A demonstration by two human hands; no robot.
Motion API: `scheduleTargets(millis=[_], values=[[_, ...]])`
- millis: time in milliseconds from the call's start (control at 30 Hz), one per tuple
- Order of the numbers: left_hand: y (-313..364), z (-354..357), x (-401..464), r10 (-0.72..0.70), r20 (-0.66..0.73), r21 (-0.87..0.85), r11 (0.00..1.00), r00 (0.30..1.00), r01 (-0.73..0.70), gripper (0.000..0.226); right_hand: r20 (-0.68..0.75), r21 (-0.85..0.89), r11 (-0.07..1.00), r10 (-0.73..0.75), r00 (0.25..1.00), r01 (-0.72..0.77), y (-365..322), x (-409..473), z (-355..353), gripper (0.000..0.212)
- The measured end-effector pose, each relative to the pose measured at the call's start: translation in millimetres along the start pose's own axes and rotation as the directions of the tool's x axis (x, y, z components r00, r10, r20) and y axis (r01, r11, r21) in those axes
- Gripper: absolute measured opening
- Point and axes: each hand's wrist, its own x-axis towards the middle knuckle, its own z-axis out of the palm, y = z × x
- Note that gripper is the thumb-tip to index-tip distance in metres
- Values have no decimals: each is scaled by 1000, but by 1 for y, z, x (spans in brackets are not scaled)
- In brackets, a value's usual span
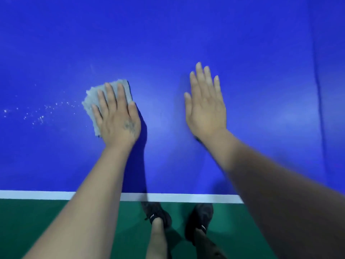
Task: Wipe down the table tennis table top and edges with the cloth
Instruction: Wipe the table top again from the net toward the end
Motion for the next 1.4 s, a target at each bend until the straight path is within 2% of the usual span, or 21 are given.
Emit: scheduleTargets(millis=[100, 167, 233, 300, 467, 600, 767, 933, 1033, 1167, 1300, 1400], values=[[24, 2, 39, 17, 11, -35, 999, 1000, -17, 63, 69, -29, 998, 55, 996, -54, -18, -61, 3, 62], [42, 7, 39, 154, 16, -40, 987, 988, -153, 63, 71, -24, 996, 93, 993, -92, -21, -74, 6, 62], [51, 14, 15, 334, -10, -15, 942, 942, -335, 61, 50, -12, 993, 114, 992, -114, -23, -70, 6, 61], [50, 19, -21, 435, -28, 13, 900, 900, -435, 60, 43, -15, 993, 116, 992, -116, -23, -66, 6, 59], [24, 19, -113, 454, 42, 18, 890, 890, -455, 60, 27, 27, 992, 119, 992, -120, -23, -68, 6, 57], [-15, 12, -140, 488, 120, 36, 868, 865, -495, 62, 16, 44, 990, 131, 991, -132, -24, -68, 6, 57], [-48, 1, -88, 328, 64, 79, 940, 943, -332, 62, 5, 55, 990, 132, 991, -132, -24, -67, 8, 57], [-19, 8, -17, 180, -32, 39, 983, 983, -178, 63, 1, 60, 988, 140, 990, -139, -24, -68, 9, 57], [14, 16, -20, 272, -19, 25, 962, 962, -271, 65, 6, 87, 985, 147, 989, -147, -24, -68, 8, 57], [24, 23, -88, 503, 36, 18, 864, 863, -504, 62, 2, 95, 986, 139, 990, -138, -24, -68, 7, 57], [-11, 21, -151, 527, 103, 39, 846, 844, -532, 61, 11, 61, 989, 137, 990, -138, -25, -70, 6, 57], [-50, 13, -173, 481, 123, 76, 867, 868, -492, 60, 29, 58, 988, 140, 990, -141, -25, -70, 5, 59]])
